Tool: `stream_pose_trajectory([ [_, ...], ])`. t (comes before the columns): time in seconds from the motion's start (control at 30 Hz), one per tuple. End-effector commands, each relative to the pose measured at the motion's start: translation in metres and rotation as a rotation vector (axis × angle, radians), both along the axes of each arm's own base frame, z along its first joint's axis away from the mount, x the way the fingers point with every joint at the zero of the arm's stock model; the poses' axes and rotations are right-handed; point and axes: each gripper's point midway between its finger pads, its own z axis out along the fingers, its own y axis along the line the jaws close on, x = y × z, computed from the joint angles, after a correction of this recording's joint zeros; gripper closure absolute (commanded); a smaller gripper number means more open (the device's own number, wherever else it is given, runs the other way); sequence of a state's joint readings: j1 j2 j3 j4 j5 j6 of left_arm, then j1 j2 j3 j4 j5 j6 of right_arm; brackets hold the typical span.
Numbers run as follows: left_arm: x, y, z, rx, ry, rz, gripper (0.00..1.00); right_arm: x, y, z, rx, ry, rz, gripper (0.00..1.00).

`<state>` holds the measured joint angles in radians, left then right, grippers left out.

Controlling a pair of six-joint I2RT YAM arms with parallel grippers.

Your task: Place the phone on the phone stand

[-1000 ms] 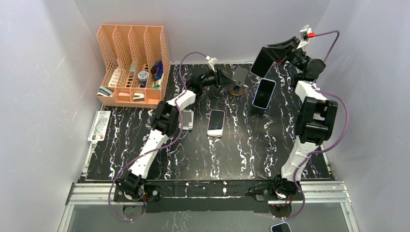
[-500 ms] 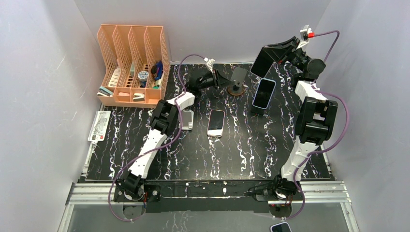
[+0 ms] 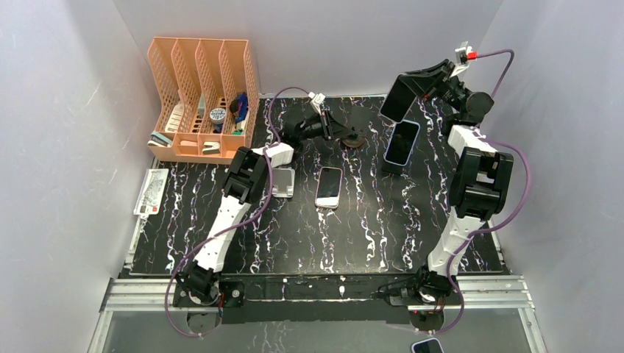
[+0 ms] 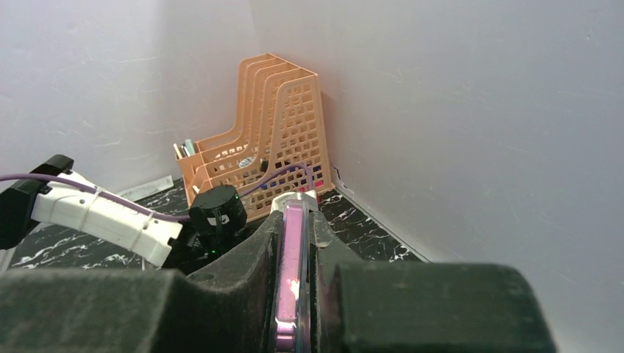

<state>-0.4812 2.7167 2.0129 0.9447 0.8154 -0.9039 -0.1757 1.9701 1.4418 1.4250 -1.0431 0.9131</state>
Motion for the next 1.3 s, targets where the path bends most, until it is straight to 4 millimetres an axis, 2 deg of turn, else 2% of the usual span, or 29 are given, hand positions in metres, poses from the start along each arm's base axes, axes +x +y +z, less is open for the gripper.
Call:
stream_pose_trajectory([
  [0.0,-0.01,0.007,0.113,-0.114,-0.183,-0.006,0.89,-0.018,-0.002,0.035,0.007,-0.144,-0.025,0.99],
  [0.37,-0.032,0.022,0.163,-0.201,-0.214,0.028,0.91,-0.028,0.0,0.047,0.005,-0.168,-0.025,0.99],
  [0.47,-0.037,0.027,0.165,-0.202,-0.207,0.042,0.91,-0.031,0.001,0.051,0.005,-0.178,-0.026,0.99],
  [0.67,-0.053,0.037,0.154,-0.179,-0.171,0.073,0.93,-0.04,0.002,0.064,0.006,-0.204,-0.033,0.99],
  [0.9,-0.082,0.025,0.152,-0.202,-0.141,0.074,0.94,-0.054,0.0,0.094,-0.002,-0.269,-0.072,0.99],
  [1.13,-0.114,0.02,0.174,-0.324,-0.101,0.064,0.95,-0.07,-0.002,0.11,-0.013,-0.311,-0.121,0.99],
  [1.27,-0.138,0.008,0.179,-0.364,-0.077,0.044,0.95,-0.077,-0.002,0.113,-0.018,-0.318,-0.14,0.99],
])
